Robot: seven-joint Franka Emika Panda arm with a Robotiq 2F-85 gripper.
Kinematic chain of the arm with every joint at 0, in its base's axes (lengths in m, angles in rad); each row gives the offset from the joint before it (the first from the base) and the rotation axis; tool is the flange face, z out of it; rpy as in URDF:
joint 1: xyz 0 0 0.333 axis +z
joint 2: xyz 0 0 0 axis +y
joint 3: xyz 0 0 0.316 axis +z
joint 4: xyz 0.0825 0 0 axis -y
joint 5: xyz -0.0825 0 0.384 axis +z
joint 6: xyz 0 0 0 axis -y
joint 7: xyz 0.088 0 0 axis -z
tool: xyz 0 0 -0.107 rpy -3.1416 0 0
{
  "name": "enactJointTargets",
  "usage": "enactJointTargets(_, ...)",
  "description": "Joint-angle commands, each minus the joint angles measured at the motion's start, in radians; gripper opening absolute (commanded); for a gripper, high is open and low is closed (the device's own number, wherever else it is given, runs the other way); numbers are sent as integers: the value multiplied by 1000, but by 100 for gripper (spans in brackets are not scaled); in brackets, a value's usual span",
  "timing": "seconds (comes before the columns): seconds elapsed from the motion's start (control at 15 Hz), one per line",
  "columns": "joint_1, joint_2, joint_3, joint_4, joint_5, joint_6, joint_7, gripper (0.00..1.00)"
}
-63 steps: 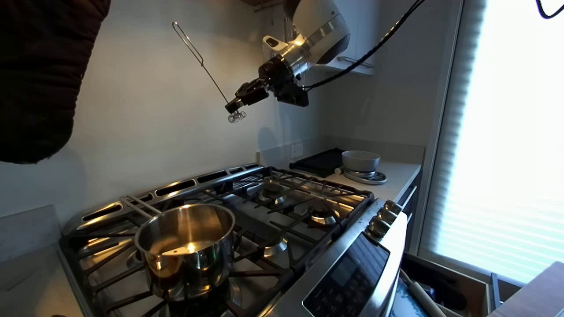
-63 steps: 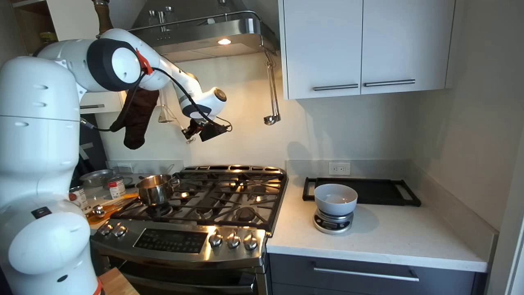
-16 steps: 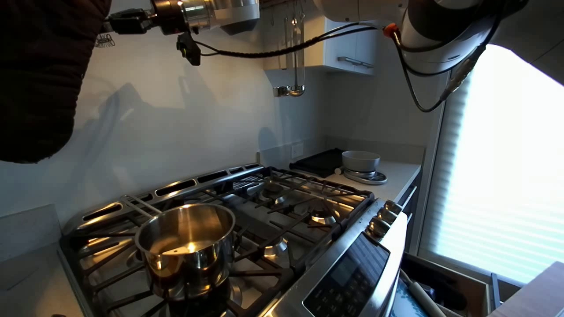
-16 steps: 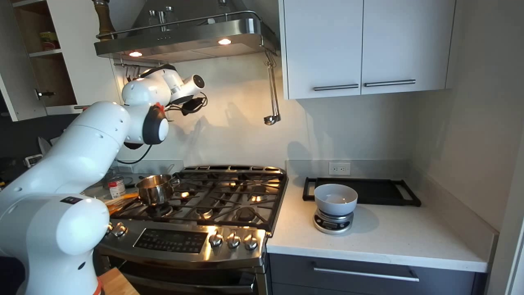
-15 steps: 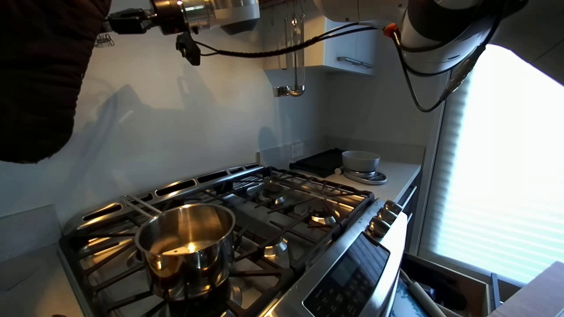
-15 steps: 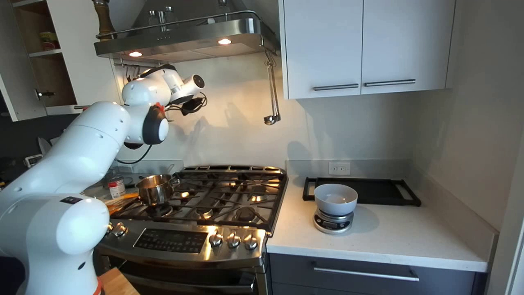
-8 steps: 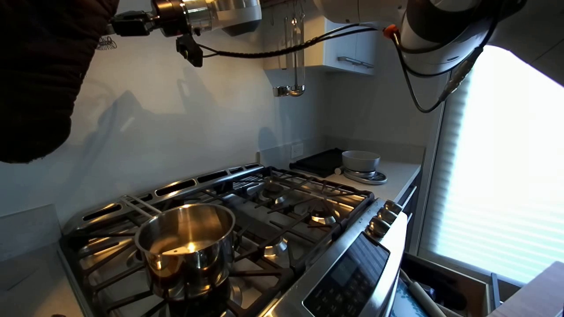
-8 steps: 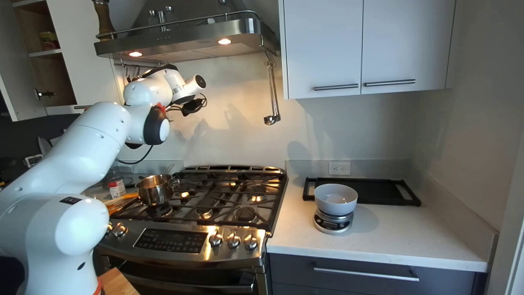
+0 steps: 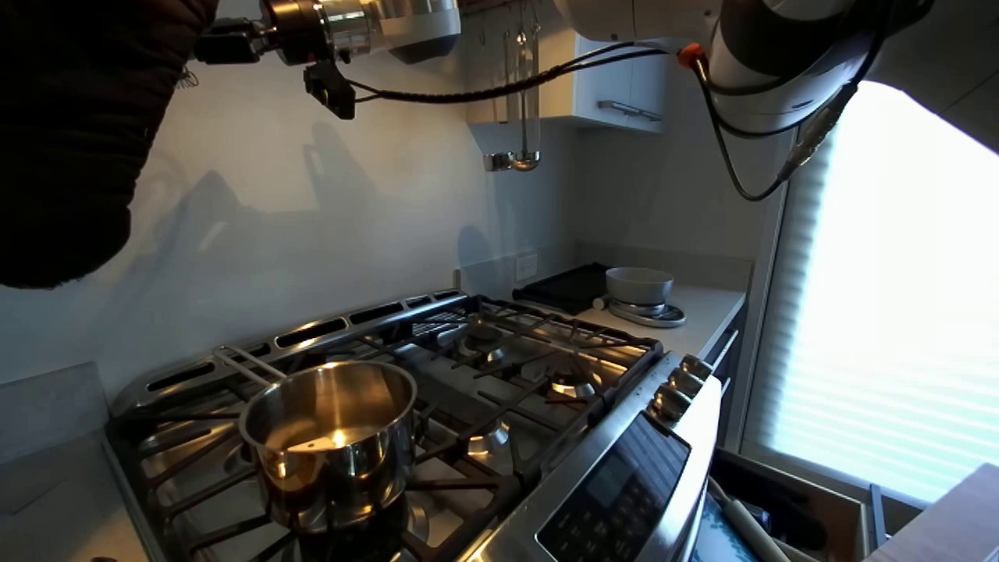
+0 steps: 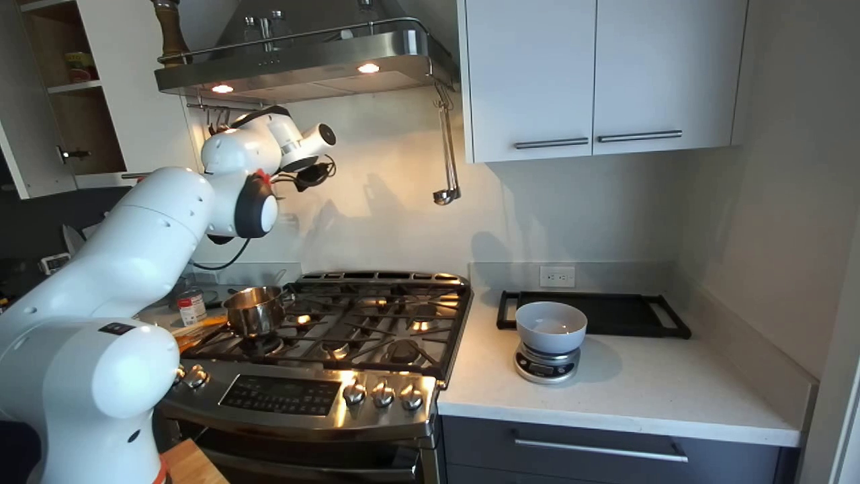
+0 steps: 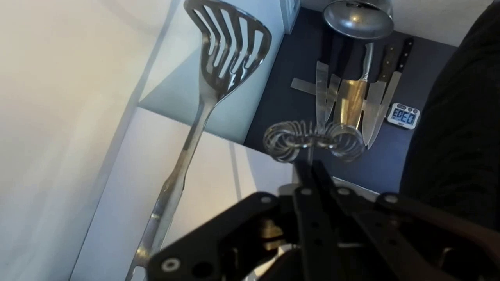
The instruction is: Hang the masher on the hook above the stove.
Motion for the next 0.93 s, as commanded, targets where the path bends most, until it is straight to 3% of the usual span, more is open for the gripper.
enactJointTargets(0.0, 6, 29, -2, 59, -11, -22, 18, 1)
enactJointTargets(0.87, 20, 43, -11, 70, -29, -59, 50, 1)
